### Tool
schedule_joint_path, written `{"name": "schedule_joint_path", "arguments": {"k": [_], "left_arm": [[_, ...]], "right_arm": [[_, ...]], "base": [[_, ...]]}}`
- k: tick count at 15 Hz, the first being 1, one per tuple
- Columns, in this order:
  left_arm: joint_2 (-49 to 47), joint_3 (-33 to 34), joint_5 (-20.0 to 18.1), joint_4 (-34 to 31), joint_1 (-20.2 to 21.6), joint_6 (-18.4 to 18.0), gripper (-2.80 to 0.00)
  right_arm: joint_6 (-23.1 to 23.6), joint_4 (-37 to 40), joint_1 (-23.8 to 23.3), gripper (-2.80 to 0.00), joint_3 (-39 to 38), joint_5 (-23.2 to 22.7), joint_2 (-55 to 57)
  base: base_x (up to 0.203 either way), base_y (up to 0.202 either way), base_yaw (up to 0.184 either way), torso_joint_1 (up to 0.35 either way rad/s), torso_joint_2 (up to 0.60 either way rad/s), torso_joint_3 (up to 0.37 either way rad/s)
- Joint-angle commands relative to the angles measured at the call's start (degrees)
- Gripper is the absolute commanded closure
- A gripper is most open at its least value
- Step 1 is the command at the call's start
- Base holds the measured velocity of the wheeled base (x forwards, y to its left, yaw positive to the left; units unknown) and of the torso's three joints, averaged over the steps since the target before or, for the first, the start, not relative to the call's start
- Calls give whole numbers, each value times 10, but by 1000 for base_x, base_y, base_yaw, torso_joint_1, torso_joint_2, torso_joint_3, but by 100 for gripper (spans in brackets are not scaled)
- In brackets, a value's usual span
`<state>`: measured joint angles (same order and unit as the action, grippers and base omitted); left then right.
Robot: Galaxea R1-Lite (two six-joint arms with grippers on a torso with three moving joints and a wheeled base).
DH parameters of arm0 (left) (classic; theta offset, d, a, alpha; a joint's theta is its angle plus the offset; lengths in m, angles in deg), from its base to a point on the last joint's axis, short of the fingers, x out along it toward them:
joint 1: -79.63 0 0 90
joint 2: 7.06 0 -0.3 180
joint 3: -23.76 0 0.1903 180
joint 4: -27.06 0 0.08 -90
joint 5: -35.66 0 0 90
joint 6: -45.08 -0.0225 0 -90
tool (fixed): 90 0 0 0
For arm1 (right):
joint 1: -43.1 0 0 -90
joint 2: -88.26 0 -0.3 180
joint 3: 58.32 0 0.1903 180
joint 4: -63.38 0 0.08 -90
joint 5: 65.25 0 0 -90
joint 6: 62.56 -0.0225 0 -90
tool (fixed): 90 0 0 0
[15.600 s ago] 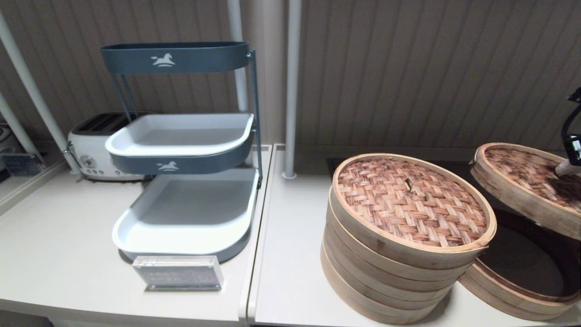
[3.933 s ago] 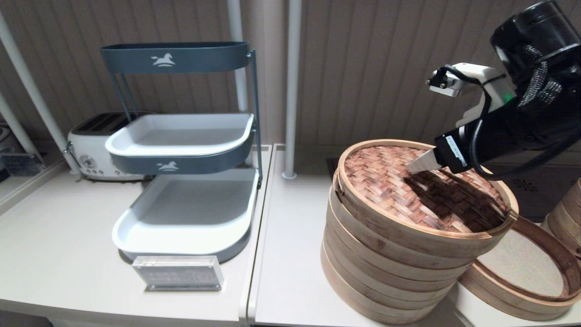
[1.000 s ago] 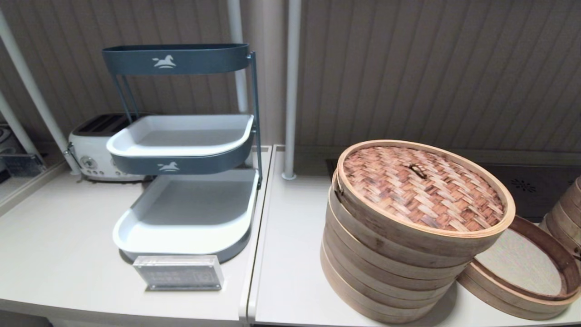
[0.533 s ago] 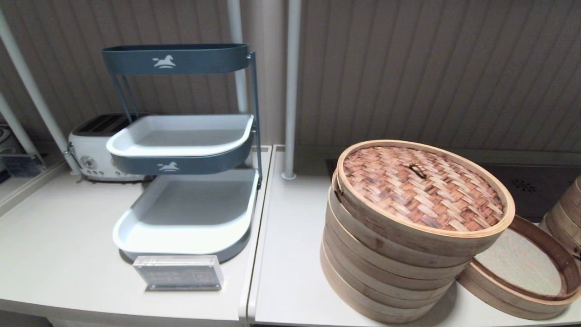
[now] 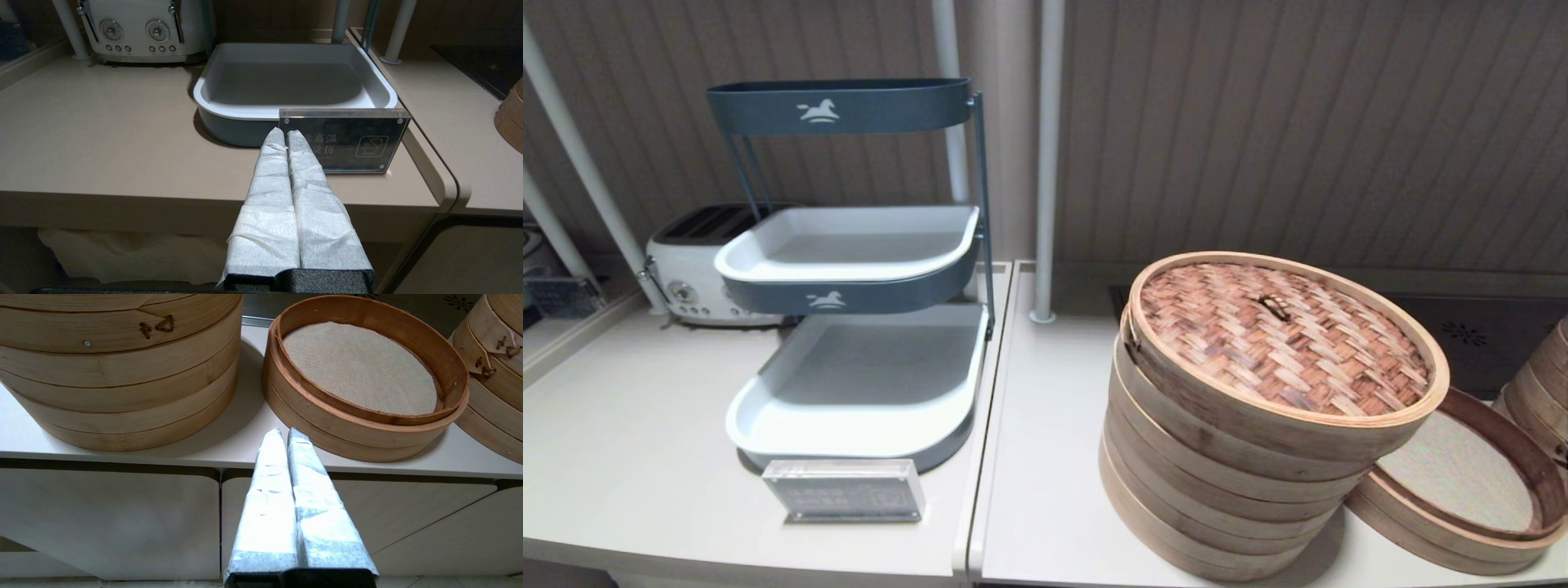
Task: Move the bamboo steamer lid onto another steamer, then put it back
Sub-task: Pick up the steamer
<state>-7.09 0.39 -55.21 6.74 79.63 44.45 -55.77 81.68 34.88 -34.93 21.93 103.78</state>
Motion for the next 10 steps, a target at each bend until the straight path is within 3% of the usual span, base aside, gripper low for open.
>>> {"name": "schedule_joint_path", "arguments": {"k": [1,7,10], "left_arm": [[0,16,0,0,0,0,0],[0,16,0,0,0,0,0],[0,16,0,0,0,0,0]], "right_arm": [[-1,4,4,0,-13,0,1],[5,35,11,0,-13,3,0],[-1,35,89,0,-13,4,-25]], "base": [[0,0,0,0,0,0],[0,0,0,0,0,0],[0,0,0,0,0,0]]}}
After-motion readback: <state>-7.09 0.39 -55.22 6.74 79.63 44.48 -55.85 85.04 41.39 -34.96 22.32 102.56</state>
